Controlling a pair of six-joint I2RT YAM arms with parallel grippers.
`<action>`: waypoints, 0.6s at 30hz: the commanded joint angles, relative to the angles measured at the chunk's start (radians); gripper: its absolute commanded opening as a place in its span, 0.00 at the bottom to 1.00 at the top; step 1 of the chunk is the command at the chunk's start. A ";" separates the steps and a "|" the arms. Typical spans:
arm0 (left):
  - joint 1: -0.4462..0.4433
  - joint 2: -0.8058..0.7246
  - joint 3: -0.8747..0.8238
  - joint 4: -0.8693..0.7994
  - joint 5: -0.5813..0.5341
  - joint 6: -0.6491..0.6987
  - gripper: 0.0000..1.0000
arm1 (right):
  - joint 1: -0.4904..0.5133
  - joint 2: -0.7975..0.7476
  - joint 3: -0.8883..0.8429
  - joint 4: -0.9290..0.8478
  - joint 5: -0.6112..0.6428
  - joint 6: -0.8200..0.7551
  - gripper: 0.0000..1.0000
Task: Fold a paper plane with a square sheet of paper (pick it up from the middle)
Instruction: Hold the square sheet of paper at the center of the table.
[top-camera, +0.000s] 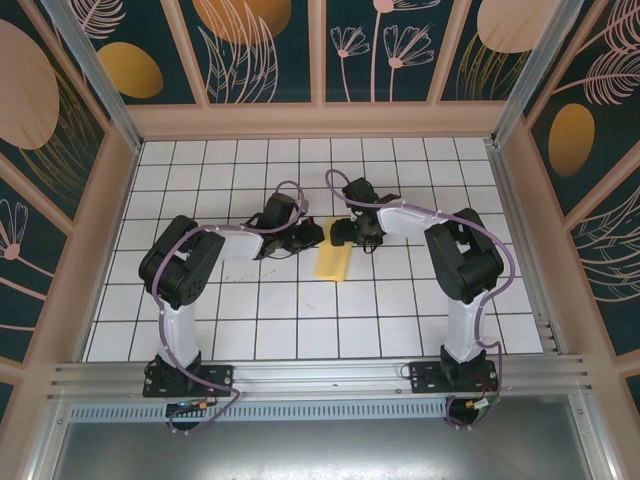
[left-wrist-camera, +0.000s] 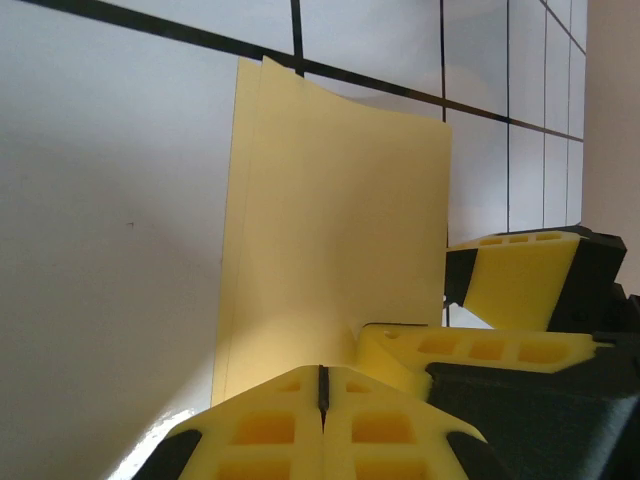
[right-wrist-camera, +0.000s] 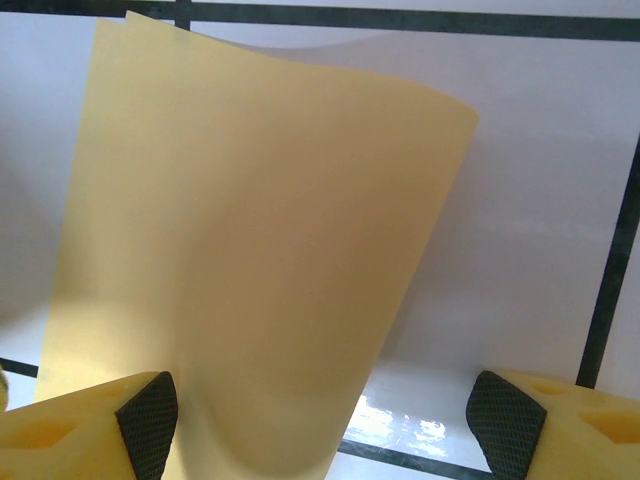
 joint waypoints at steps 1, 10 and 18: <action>-0.009 0.030 0.026 -0.038 0.023 -0.012 0.00 | -0.011 0.058 -0.035 -0.030 0.040 -0.016 0.82; -0.015 0.068 0.061 -0.125 -0.010 0.003 0.00 | -0.010 0.050 -0.034 -0.022 0.028 -0.013 0.82; -0.017 0.063 0.051 -0.162 -0.030 0.019 0.00 | -0.013 -0.070 -0.046 0.053 -0.053 0.083 0.84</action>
